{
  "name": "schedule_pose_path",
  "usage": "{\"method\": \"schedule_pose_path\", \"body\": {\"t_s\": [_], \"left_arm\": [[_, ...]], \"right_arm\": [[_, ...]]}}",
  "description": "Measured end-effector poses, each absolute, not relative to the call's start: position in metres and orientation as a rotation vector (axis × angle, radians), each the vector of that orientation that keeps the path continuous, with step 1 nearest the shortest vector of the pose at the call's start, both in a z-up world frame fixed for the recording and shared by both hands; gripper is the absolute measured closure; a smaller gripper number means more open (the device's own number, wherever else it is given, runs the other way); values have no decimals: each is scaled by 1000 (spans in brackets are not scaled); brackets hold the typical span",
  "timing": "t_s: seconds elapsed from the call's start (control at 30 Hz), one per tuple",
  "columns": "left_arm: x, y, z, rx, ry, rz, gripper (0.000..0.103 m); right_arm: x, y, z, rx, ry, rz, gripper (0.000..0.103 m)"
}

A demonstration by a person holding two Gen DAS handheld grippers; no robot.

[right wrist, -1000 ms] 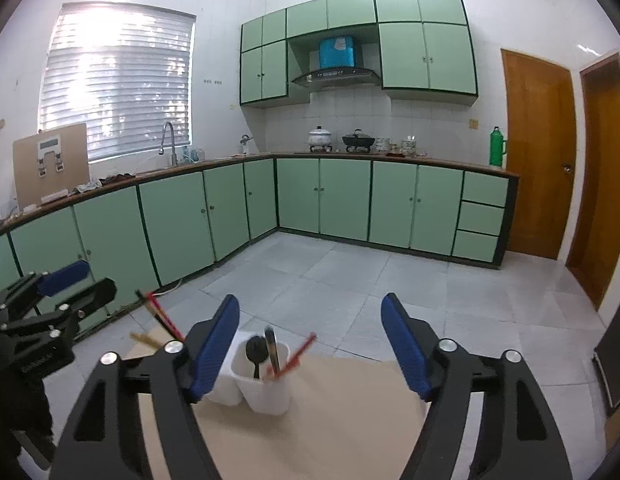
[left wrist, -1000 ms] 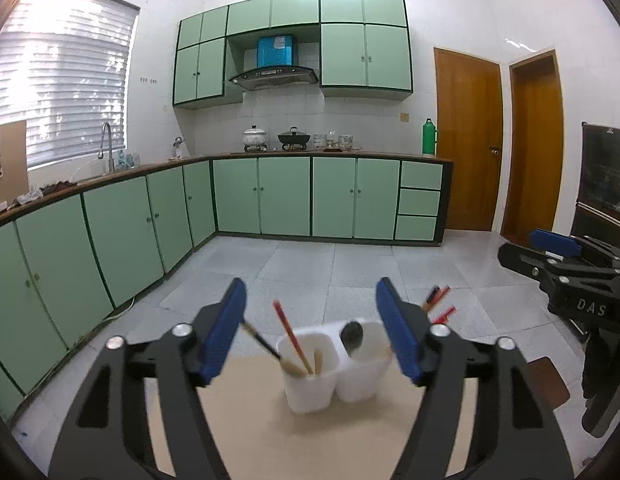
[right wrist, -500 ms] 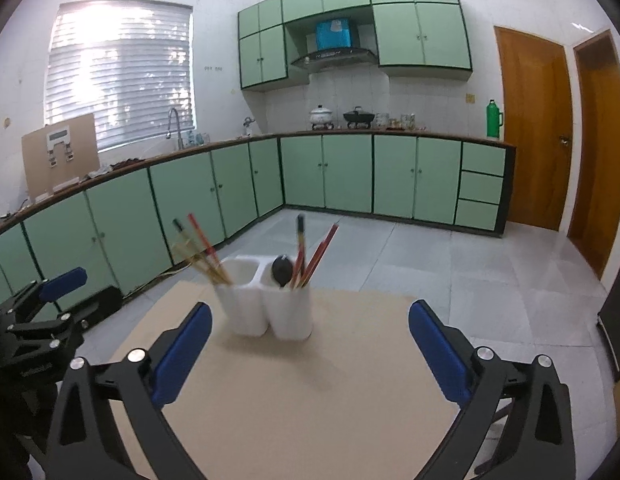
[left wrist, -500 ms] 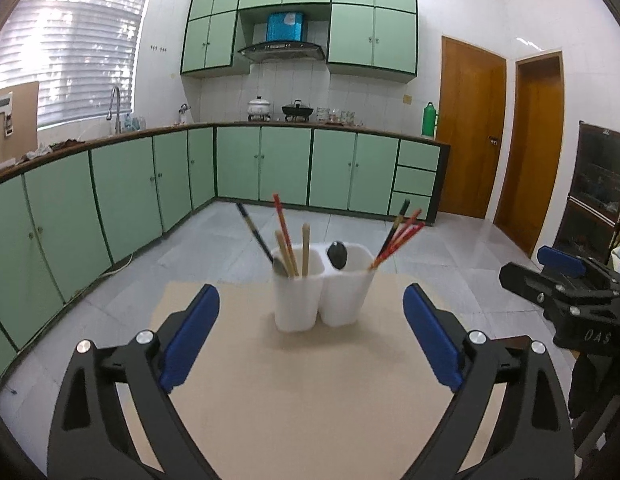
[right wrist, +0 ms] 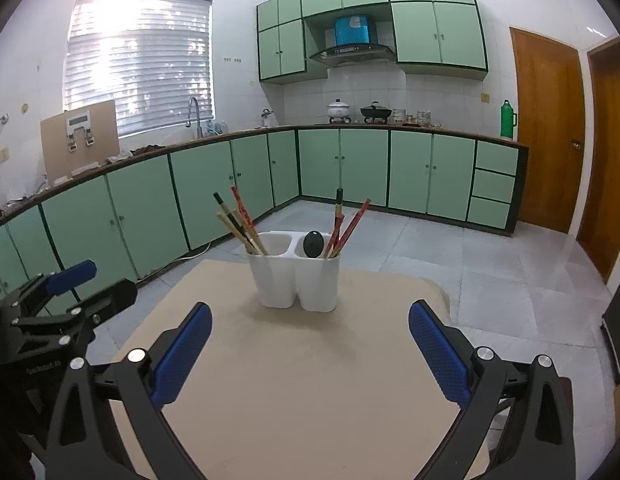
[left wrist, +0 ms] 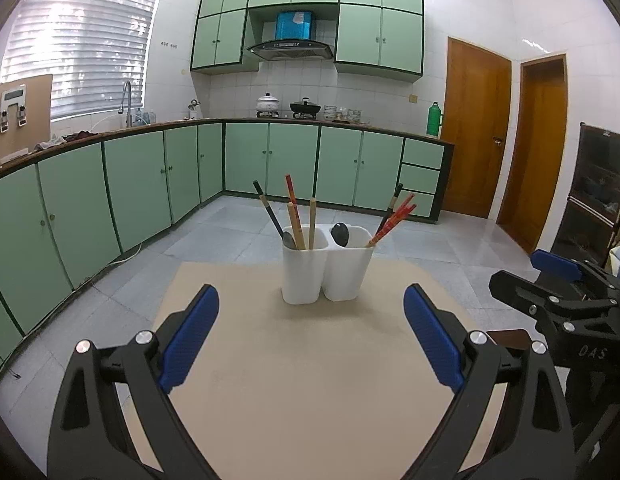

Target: Organize utensils

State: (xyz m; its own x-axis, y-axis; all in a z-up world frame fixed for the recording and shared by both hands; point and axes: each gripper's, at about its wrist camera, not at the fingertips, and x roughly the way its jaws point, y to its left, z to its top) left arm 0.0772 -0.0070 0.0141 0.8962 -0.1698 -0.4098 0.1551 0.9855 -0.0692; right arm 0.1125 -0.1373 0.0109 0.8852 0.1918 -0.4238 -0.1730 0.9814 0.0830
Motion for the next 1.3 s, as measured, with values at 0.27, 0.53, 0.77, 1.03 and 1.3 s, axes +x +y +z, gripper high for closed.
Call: {"method": "schedule_pose_path", "body": {"t_s": [0.27,0.53,0.77,1.03,1.3], "left_arm": [[63,-6,27,-22,392,-164,12],[54,-8,34,-11,373,-162,12],[52,-6,34,-14,369,-158,12],[53,-3,34,-20,371,-158,12],[53,-3,35,-20,372,-157,12]], "right_arm": [[100,-136,24,38,424,200,6],[93,-132,29,27,408,213,6],[93,-131,29,27,407,213,6],[96,-130,29,24,412,219,6],[96,-129,30,23,414,218,6]]}}
